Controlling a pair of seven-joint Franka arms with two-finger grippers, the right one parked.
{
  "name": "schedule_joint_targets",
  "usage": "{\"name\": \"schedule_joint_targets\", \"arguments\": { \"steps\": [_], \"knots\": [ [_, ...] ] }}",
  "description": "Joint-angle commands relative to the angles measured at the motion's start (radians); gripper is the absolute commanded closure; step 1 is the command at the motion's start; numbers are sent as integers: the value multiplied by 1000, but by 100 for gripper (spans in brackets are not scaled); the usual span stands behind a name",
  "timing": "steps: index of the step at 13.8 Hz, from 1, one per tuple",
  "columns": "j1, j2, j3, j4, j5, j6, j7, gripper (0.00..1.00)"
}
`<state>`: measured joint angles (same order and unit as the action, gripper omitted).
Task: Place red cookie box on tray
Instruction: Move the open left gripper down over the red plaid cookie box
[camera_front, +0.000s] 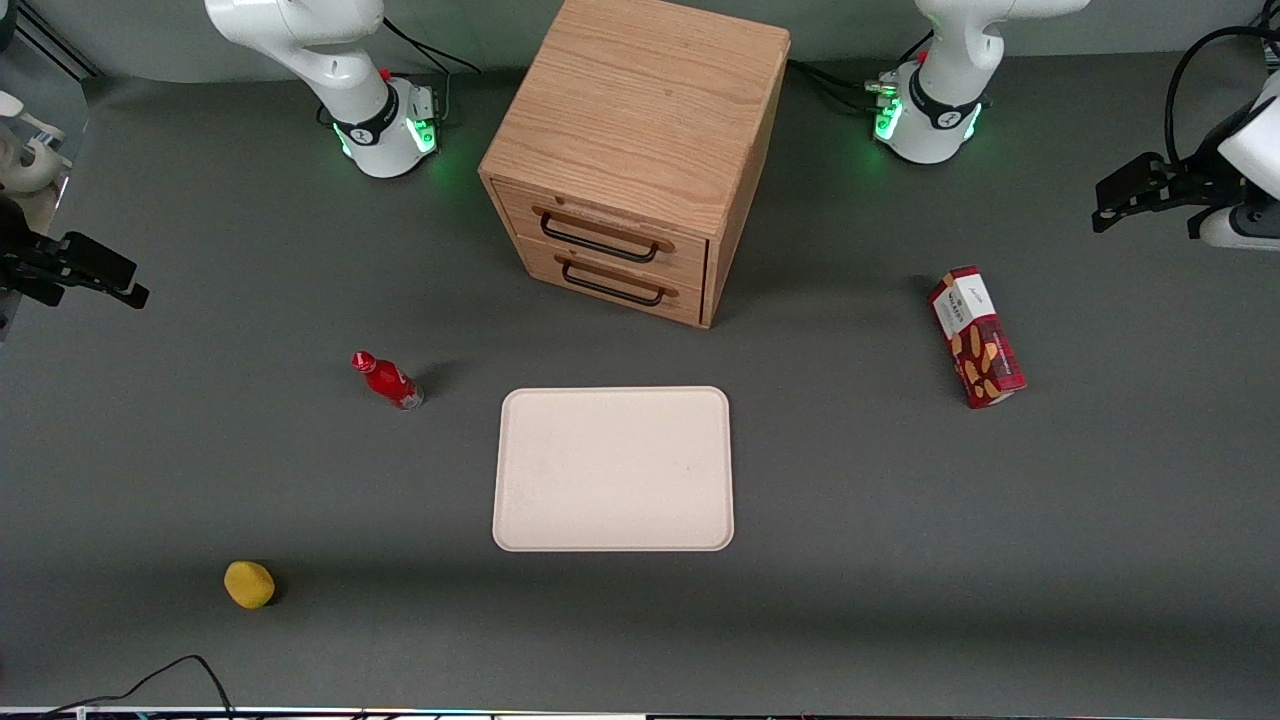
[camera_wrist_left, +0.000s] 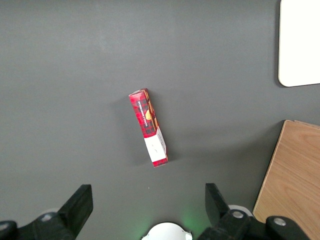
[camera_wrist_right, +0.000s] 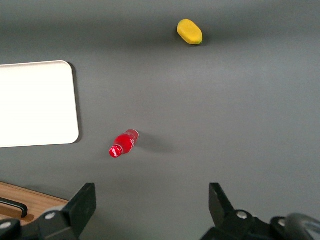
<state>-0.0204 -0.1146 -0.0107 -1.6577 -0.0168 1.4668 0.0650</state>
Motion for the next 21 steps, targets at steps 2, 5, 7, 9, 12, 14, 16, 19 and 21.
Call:
{"name": "schedule_joint_targets", "arguments": {
  "steps": [2, 5, 7, 9, 12, 14, 16, 19, 21],
  "knots": [
    [0, 13, -2, 32, -9, -36, 21, 0],
    [0, 13, -5, 35, 6, -46, 27, 0],
    [0, 27, -3, 24, 9, -85, 41, 0],
    [3, 23, 5, -61, 11, -60, 36, 0],
    [5, -11, 49, -247, 11, 110, 26, 0],
    [5, -11, 49, -336, 9, 202, -14, 0],
    [5, -19, 49, -425, 9, 295, -72, 0],
    [5, -37, 51, -600, -3, 525, -77, 0],
    [5, -33, 61, -684, -8, 653, -77, 0]
  ]
}}
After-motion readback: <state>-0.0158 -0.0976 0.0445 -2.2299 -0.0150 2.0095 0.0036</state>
